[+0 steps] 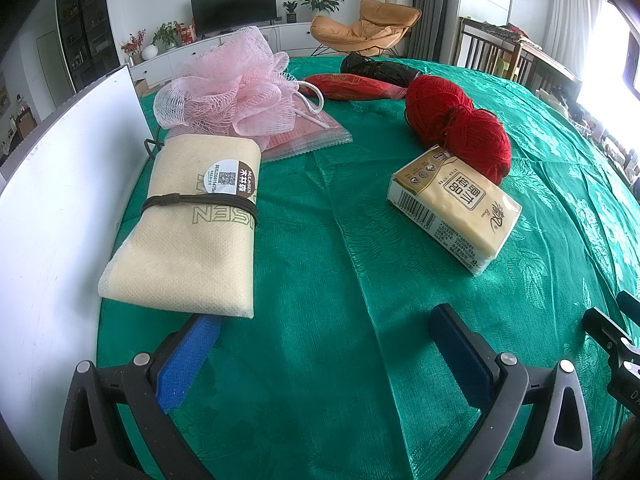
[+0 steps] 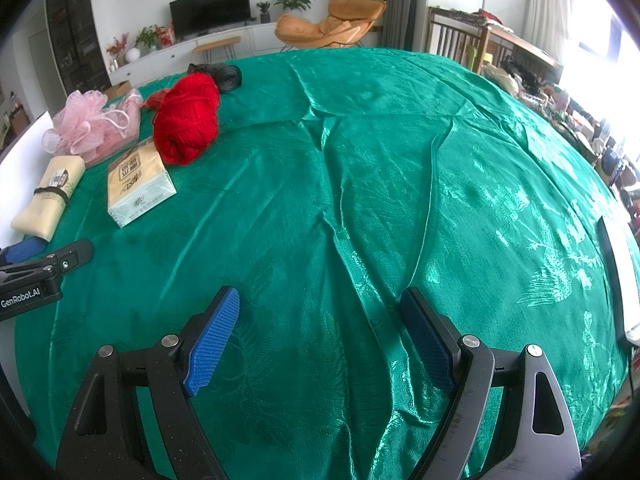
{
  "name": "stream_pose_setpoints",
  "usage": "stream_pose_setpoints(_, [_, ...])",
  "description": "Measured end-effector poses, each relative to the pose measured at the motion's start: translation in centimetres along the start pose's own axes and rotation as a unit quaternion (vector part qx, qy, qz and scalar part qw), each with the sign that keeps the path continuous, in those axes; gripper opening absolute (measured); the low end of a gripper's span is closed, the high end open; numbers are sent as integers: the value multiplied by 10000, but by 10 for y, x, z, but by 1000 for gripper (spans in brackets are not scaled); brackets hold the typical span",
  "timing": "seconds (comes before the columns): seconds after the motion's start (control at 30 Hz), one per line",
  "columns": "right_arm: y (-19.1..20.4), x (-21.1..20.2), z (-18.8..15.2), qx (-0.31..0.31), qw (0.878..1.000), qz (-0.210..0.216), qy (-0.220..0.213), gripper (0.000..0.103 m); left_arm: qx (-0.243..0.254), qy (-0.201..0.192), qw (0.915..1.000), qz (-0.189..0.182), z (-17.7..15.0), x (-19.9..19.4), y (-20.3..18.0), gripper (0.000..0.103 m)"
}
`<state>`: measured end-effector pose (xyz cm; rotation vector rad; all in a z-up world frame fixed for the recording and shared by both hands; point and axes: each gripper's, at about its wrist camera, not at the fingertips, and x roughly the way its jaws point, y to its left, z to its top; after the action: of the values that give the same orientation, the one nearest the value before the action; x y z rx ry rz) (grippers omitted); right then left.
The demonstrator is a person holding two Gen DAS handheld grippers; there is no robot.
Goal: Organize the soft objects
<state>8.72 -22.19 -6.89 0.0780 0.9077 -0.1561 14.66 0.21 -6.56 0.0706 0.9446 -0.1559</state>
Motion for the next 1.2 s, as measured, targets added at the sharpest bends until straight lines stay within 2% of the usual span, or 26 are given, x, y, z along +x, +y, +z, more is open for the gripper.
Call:
stream_pose_setpoints(0.97, [1, 0, 0, 0, 10000, 3, 1, 86, -20, 2, 10000, 0, 0, 0, 0, 103])
stream_pose_setpoints(1.0, [0, 0, 0, -1, 10000, 4, 1, 86, -1, 40, 10000, -5, 0, 1, -1, 103])
stream_pose_setpoints(1.1, [0, 0, 0, 1, 10000, 4, 1, 86, -91, 642, 9979, -37, -1, -6, 4, 103])
stream_pose_setpoints(1.13, [1, 0, 0, 2, 10000, 5, 1, 86, -297, 795, 9963, -124, -4, -13, 9, 103])
stream_pose_setpoints(1.2, [1, 0, 0, -2, 10000, 1, 1, 86, -601, 723, 9941, -544, -4, -30, 18, 103])
